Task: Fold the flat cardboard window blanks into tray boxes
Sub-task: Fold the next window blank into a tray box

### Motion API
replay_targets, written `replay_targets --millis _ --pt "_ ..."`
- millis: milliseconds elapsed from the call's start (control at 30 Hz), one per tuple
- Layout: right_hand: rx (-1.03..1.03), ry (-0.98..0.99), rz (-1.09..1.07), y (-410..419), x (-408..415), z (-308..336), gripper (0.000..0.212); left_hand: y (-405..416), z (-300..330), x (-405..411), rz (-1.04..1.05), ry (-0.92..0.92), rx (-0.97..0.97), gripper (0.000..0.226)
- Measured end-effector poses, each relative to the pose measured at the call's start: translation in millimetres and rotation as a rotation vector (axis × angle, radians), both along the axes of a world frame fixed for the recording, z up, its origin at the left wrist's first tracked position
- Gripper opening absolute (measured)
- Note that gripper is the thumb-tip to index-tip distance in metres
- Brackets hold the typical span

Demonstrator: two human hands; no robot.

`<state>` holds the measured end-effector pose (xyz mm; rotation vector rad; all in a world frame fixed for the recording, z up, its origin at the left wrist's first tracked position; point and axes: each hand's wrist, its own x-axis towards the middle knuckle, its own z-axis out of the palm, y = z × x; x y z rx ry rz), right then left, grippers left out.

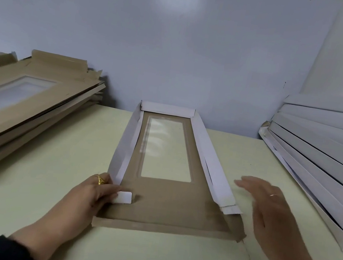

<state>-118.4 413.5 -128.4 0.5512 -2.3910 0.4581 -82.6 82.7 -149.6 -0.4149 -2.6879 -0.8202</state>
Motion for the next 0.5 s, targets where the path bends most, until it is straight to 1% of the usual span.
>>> replay_targets --millis 33,67,133,167,200,300,333,367,433,500 --pt "0.073 -0.096 0.047 6.3 -4.7 -4.3 0.060 -0.2 -0.5 0.0 0.003 -0.002 -0.001 0.033" --pt "0.098 -0.214 0.096 8.7 -6.2 -8.4 0.065 -0.5 -1.1 0.0 0.006 -0.010 0.000 0.032" --pt "0.025 -0.444 0.183 8.6 -3.6 -12.4 0.059 -0.6 -1.4 0.2 0.012 -0.037 0.017 0.032" --pt "-0.072 -0.522 0.192 9.6 -3.2 -14.5 0.053 -0.9 -1.0 0.7 0.005 -0.050 0.036 0.035" --pt "-0.181 -0.588 0.182 11.0 -3.4 -15.6 0.047 -1.3 -0.5 1.5 -0.005 -0.060 0.064 0.044" --pt "-0.453 -0.695 0.159 16.7 -4.6 -12.5 0.029 -4.5 -0.3 3.3 -0.012 -0.083 0.140 0.089" --pt "-0.515 -0.714 0.160 17.5 -4.6 -11.7 0.025 -5.9 -0.8 2.9 -0.008 -0.084 0.142 0.100" --pt "-0.582 -0.725 0.166 17.8 -4.4 -11.5 0.022 -7.5 -1.7 2.4 -0.006 -0.082 0.142 0.106" --pt "-0.748 -0.747 0.162 16.9 -4.8 -12.4 0.016 -10.3 -4.4 1.6 -0.018 -0.071 0.154 0.102" --pt "-0.865 -0.759 0.132 16.3 -5.8 -13.4 0.012 -11.6 -7.5 0.3 -0.044 -0.079 0.201 0.089"
